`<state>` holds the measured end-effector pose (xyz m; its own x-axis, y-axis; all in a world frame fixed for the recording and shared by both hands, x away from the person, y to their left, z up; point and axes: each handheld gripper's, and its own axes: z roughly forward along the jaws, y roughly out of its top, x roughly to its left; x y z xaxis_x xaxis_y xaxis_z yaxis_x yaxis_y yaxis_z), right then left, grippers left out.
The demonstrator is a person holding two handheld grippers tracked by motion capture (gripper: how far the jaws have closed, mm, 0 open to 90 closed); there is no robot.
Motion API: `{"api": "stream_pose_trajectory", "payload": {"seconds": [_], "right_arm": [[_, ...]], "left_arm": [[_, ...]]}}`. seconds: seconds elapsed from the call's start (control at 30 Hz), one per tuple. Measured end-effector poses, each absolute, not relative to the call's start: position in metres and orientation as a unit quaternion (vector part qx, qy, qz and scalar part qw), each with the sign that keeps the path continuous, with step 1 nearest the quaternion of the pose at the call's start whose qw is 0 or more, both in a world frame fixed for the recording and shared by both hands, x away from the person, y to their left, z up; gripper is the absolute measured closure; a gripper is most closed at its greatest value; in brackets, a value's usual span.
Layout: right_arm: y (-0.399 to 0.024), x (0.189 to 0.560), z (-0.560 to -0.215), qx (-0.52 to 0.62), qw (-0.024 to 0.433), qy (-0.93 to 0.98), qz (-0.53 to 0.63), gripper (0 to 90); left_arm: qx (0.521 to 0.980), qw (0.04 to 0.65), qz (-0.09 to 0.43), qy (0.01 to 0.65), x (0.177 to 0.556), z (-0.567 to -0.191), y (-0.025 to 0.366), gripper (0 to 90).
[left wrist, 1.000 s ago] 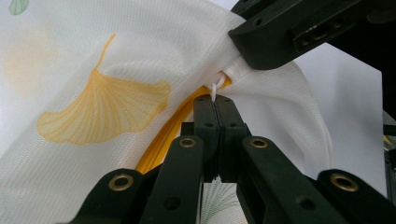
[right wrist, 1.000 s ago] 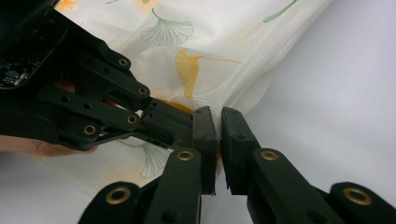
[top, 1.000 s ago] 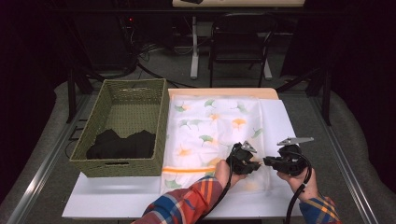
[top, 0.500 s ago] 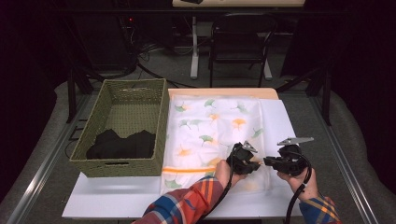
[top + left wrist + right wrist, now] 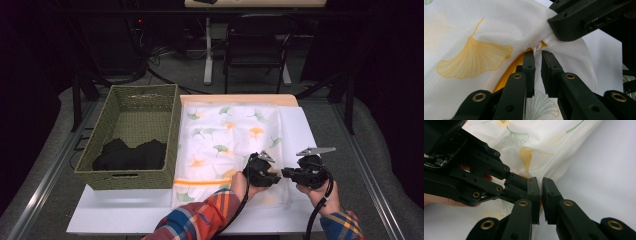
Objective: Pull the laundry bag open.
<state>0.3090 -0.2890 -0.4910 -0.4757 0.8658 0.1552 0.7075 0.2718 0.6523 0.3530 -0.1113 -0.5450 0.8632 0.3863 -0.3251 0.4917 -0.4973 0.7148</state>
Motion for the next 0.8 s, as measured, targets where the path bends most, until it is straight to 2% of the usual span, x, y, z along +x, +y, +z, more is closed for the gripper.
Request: {"api": "stream_pose_trajectory", "payload": {"seconds": [0.17,0.8], "right_arm": [[-0.2892,0.3088,-0.4906,0.499,0.113,0.790,0.338,86.0],[-0.2887,0.3071,-0.4882,0.500,0.119,0.788,0.339,86.1]], "left_arm": [[0.863,0.432,-0.057,0.258,0.3535,-0.5447,-0.1118,89.1],[0.866,0.415,-0.050,0.273,0.3551,-0.5404,-0.1060,90.0]]}}
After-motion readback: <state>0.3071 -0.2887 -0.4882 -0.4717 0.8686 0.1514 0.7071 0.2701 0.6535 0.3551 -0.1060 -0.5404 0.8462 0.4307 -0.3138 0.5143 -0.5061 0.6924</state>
